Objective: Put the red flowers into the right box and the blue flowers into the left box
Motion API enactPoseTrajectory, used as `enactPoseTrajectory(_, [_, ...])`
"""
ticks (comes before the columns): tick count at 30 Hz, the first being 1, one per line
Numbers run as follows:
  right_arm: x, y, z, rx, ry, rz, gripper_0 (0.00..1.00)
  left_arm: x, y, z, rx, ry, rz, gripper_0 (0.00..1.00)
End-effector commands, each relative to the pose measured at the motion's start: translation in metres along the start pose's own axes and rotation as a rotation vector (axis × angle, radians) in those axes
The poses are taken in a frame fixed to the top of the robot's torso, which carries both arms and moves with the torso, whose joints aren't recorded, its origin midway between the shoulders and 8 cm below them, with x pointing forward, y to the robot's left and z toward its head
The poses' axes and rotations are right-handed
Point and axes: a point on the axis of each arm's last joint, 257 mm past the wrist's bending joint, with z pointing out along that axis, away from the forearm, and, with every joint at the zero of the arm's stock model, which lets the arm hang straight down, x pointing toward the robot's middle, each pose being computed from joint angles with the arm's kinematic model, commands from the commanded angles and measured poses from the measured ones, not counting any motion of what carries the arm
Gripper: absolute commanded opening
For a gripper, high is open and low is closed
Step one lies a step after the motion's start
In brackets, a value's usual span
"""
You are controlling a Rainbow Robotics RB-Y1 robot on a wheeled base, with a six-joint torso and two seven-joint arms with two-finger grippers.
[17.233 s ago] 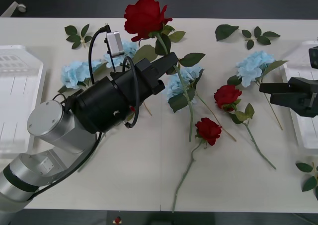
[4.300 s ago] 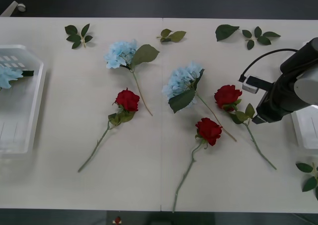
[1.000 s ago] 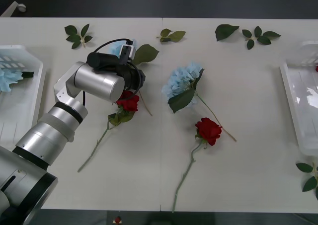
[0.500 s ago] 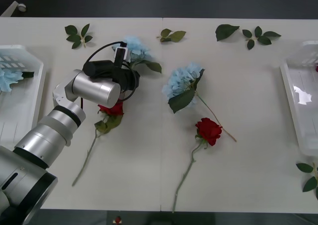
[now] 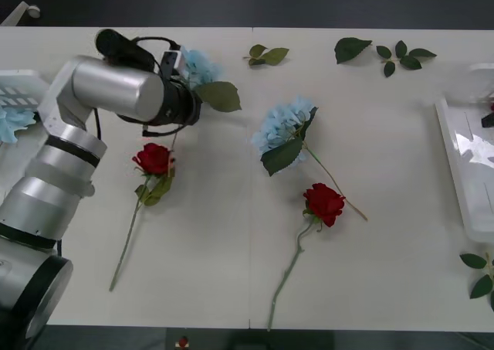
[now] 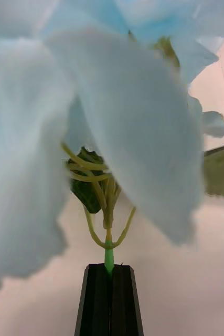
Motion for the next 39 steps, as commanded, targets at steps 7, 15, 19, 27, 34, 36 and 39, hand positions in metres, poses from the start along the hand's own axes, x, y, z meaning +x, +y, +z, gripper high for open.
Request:
enactPoseTrajectory(7, [-0.038, 0.144, -0.088, -0.329, -0.064, -0.239, 1.0, -0.048, 0.061, -0.145, -0.052, -0.027, -0.126, 0.0])
enactPoseTrajectory(15, [0.022, 0.249, -0.13, -0.522, 0.071, -0.329, 1.0, -0.04, 0.14, -0.226, -0.183, -0.065, -0.011, 0.0])
enactPoseTrajectory(19, [0.053, 0.295, -0.135, -0.587, 0.128, -0.125, 1.0, -0.031, 0.179, -0.258, -0.206, -0.078, -0.011, 0.0])
enactPoseTrajectory(27, [0.109, 0.34, -0.138, -0.565, 0.207, 0.145, 1.0, 0.011, 0.277, -0.32, -0.352, -0.109, 0.026, 0.0])
enactPoseTrajectory(34, [0.136, 0.369, -0.133, -0.523, 0.237, 0.275, 1.0, 0.052, 0.359, -0.343, -0.513, -0.123, 0.038, 0.0])
enactPoseTrajectory(36, [0.14, 0.374, -0.13, -0.507, 0.242, 0.302, 1.0, 0.064, 0.379, -0.342, -0.537, -0.133, 0.016, 0.0])
enactPoseTrajectory(39, [0.15, 0.383, -0.123, -0.471, 0.245, 0.347, 1.0, 0.079, 0.411, -0.338, -0.576, -0.157, 0.013, 0.0])
